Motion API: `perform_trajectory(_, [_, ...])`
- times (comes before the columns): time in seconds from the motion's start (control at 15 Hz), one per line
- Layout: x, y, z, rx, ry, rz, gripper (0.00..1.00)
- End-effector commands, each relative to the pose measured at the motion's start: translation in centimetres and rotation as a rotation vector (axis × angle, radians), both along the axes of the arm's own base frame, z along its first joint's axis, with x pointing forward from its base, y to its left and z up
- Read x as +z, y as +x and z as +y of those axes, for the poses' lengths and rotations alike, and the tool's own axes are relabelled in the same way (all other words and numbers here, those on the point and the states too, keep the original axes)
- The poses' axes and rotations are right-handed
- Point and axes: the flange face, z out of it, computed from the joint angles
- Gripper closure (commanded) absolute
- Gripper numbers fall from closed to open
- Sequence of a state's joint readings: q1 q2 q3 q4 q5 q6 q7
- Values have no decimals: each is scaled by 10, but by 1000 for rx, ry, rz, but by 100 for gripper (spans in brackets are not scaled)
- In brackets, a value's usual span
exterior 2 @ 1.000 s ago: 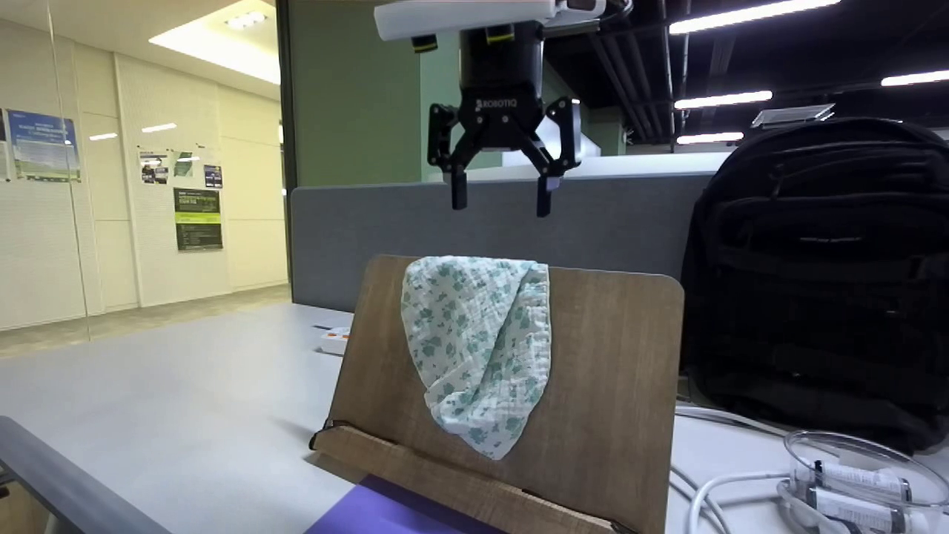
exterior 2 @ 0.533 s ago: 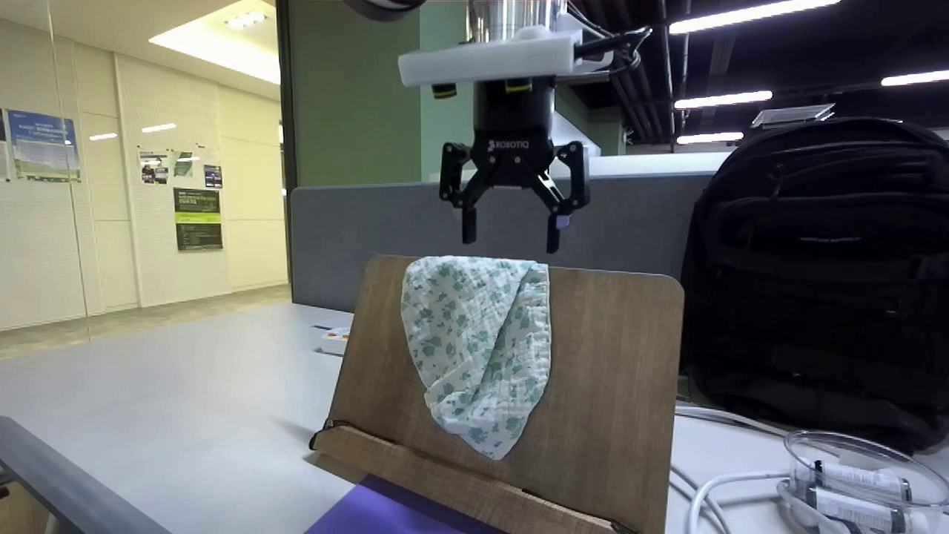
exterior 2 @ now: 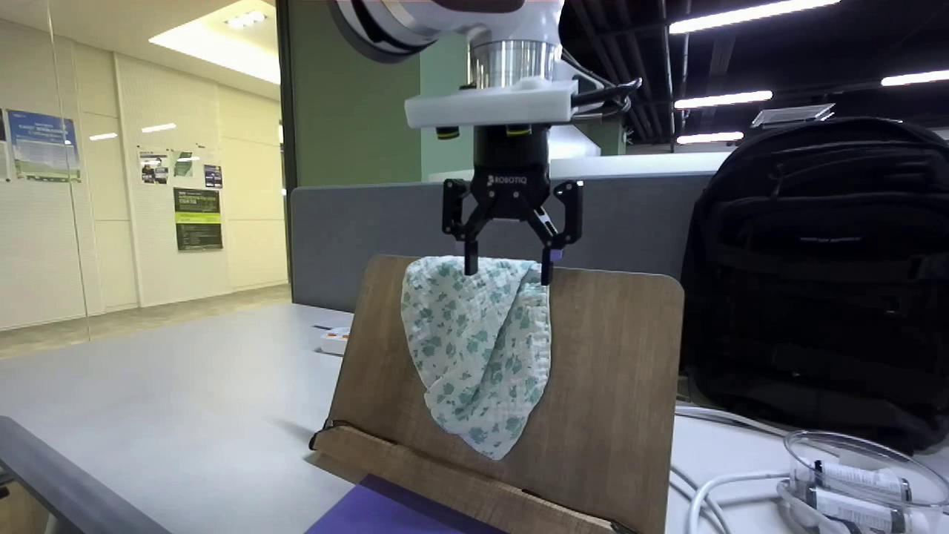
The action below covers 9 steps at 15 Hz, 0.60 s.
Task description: Remove the cloth from the brown board and place it on the counter
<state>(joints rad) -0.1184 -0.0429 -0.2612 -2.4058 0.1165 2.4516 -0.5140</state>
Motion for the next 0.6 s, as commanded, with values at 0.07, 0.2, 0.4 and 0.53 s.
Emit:
perform_trajectory(0.07, [-1, 14, 4, 26, -13, -1, 47])
perform_trajectory(0.2, [-2, 15, 7, 32, -12, 3, 61])
perform_trajectory(0.4, [0, 15, 12, 47, -2, 16, 81])
perform_trajectory(0.53, [3, 15, 19, 64, 4, 25, 96])
